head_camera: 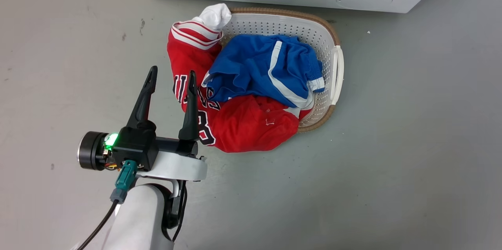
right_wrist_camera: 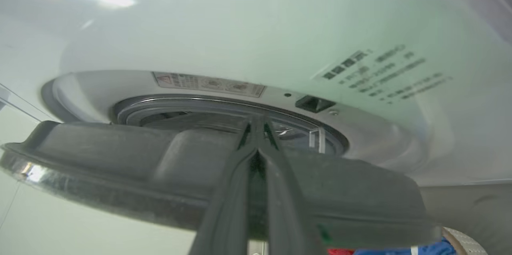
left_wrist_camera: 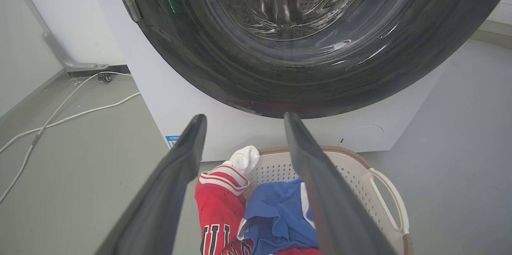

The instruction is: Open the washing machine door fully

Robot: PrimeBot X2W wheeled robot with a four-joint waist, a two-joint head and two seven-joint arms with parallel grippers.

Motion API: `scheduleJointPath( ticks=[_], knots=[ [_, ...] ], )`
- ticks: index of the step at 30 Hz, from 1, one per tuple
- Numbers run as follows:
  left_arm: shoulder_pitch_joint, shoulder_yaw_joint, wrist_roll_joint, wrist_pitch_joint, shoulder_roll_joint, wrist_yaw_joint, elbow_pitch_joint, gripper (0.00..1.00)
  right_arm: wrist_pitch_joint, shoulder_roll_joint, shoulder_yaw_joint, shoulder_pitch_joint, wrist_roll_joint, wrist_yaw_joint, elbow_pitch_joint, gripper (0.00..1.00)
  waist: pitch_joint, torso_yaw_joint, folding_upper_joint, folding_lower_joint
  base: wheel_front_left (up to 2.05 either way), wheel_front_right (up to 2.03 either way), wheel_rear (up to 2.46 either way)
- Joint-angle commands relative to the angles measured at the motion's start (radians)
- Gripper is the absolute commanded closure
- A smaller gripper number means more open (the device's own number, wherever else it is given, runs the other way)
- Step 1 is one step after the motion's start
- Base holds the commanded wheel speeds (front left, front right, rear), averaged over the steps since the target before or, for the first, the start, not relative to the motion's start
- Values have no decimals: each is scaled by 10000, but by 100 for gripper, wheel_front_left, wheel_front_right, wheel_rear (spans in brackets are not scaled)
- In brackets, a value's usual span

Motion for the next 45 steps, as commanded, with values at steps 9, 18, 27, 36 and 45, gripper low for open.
scheduleJointPath(
  ticks=[9, 18, 27, 36, 45],
  knots=[
    [120, 114, 4, -28, -14, 43, 78, 0, 787, 236, 351, 1194, 153, 15, -929, 100, -305, -145, 0, -1, 0, 0, 0],
    [443, 302, 103, -28, -13, 1, 150, 0, 1650, 466, 763, 2992, 573, 13, -2908, 100, -975, -416, 0, -1, 0, 0, 0],
    [811, 422, 173, -28, -14, -74, 181, 0, 2488, 623, 1404, 4828, 875, 13, -4903, 100, -1539, -553, 0, -1, 0, 0, 0],
    [1018, 437, 185, -28, -13, -108, 265, 0, 2786, 896, 1896, 6264, 1277, 13, -6075, 100, -2006, -455, 0, -1, 0, 0, 0],
    [1321, 430, 213, -28, -14, -60, 349, 0, 2890, 1207, 2449, 7293, 1448, 13, -6492, 100, -2577, -397, 0, -1, 0, 0, 0]
  ],
)
